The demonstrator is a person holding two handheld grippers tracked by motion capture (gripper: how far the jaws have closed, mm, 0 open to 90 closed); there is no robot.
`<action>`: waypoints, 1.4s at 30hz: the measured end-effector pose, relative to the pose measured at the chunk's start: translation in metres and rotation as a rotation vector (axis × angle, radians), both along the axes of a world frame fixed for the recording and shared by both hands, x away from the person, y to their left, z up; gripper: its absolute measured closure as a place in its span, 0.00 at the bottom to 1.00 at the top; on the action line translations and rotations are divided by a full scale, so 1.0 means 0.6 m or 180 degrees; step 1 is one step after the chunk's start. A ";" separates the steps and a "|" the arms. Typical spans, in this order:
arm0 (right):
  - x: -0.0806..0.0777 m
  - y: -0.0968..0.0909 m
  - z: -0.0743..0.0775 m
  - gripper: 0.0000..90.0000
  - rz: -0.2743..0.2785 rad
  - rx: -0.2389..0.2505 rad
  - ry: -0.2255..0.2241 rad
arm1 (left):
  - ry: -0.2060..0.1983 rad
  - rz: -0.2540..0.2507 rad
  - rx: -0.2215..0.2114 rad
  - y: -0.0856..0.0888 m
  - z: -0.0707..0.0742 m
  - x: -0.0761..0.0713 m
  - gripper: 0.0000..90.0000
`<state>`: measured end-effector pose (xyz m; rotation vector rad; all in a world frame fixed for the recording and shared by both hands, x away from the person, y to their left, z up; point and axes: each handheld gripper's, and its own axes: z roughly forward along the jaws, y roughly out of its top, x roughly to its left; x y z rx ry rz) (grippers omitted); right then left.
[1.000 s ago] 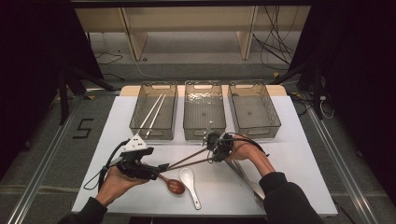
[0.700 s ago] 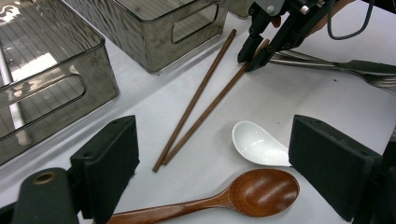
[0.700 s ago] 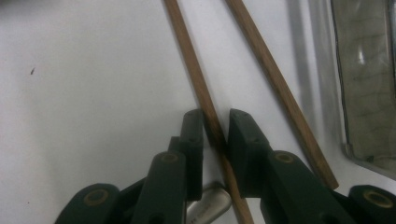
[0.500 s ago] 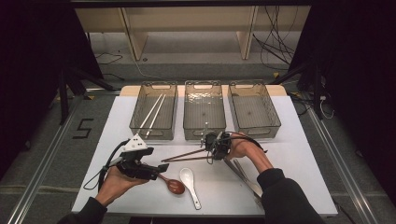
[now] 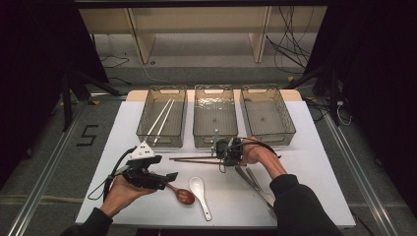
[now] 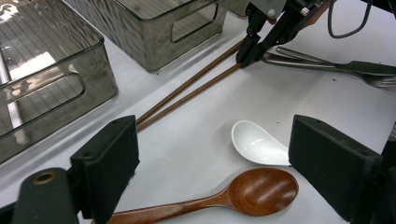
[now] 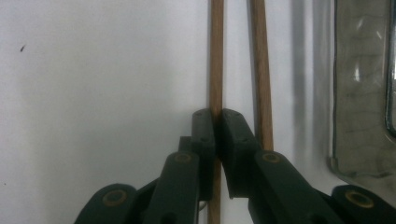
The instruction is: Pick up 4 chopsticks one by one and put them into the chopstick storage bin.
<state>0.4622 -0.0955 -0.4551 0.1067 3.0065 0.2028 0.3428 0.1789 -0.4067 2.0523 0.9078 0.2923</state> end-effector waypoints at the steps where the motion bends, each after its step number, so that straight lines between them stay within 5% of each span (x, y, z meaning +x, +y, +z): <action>1: 0.000 0.000 0.000 0.94 0.0010 0.0001 -0.0006 | 0.0000 0.0001 0.0004 0.000 0.000 0.000 0.17; 13: -0.013 -0.011 0.022 0.95 0.0055 0.0133 -0.0130 | -0.0003 -0.0002 0.0027 0.002 0.000 0.002 0.17; 23: -0.063 -0.024 0.067 0.95 0.0118 0.0363 -0.0285 | -0.0025 -0.0071 0.0067 -0.005 -0.001 0.010 0.17; 33: -0.128 -0.014 0.096 0.95 0.0336 0.0491 -0.0326 | -0.0008 -0.0483 0.0372 -0.043 0.009 0.023 0.18; 42: -0.147 -0.013 0.095 0.95 0.0352 0.0492 -0.0308 | -0.0039 -0.0752 0.0702 -0.075 0.010 0.027 0.21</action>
